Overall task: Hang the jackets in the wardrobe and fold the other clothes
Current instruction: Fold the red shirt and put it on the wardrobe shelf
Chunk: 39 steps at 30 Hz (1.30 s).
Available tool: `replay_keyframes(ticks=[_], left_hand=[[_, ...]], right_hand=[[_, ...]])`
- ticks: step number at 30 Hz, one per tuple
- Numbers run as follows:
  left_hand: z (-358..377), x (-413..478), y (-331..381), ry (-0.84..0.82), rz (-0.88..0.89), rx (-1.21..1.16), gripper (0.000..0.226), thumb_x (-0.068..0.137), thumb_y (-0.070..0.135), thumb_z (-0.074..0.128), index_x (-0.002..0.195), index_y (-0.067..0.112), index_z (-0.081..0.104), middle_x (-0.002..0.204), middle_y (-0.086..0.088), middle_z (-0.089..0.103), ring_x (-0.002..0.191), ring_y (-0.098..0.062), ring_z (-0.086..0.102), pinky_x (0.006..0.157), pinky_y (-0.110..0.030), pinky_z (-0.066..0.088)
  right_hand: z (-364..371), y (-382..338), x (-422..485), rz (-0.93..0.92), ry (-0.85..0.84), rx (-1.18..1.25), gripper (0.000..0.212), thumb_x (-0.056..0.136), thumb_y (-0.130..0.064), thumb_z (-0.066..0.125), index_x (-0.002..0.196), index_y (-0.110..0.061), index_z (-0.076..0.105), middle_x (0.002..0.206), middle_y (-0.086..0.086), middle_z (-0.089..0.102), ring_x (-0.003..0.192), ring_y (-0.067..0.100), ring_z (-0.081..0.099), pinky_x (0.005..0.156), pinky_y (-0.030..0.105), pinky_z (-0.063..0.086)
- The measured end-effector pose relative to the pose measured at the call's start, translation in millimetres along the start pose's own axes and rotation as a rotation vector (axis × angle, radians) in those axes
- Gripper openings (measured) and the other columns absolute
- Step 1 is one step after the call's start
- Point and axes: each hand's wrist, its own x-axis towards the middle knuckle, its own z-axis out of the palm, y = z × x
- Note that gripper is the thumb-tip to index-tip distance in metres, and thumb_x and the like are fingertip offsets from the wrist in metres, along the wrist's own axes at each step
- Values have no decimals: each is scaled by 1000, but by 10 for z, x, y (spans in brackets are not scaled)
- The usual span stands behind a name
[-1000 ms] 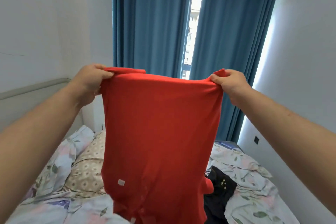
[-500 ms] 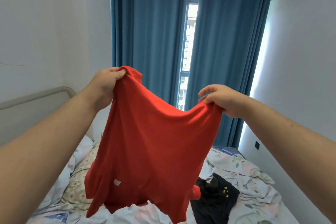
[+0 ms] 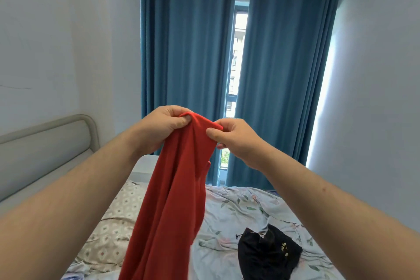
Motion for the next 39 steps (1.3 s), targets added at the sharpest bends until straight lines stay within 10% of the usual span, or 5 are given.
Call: replay_keyframes(ticks=[6,14,25,30,39], left_hand=[[-35,-69,-295,72,21,139,6,92,11,67,96,9,70,78,-6,70,69,-13,64,66,-25,51],[411,-603,-626,822,330,407,23,83,27,61,78,25,39,75,9,43,69,-12,42,65,-25,34],[615,-687,-1020,624,-72,736,54,74,51,72,110,28,40,108,11,44,101,-12,46,87,-32,44],[278,-590,-1201,494,-135,768,4,88,24,52,86,24,55,82,5,62,77,-23,61,71,-38,52],[-54,-728,-1655,253,-230,697,30,75,14,53,57,36,60,53,13,61,49,-5,54,48,-21,34]], right_hand=[[102,-384,115,87,-55,266,11,97,-6,58,86,-8,62,60,1,66,54,11,65,49,24,53],[453,-653,338,295,168,420,24,92,12,48,83,-6,61,79,15,60,49,21,66,54,27,60],[398,-916,343,336,256,631,26,89,19,34,93,5,56,85,20,63,51,25,70,54,27,60],[245,-1003,302,264,293,590,25,88,21,40,87,4,59,75,15,62,49,20,69,56,28,61],[-115,-1037,305,142,421,575,25,84,20,50,75,1,62,74,12,64,59,20,73,59,26,60]])
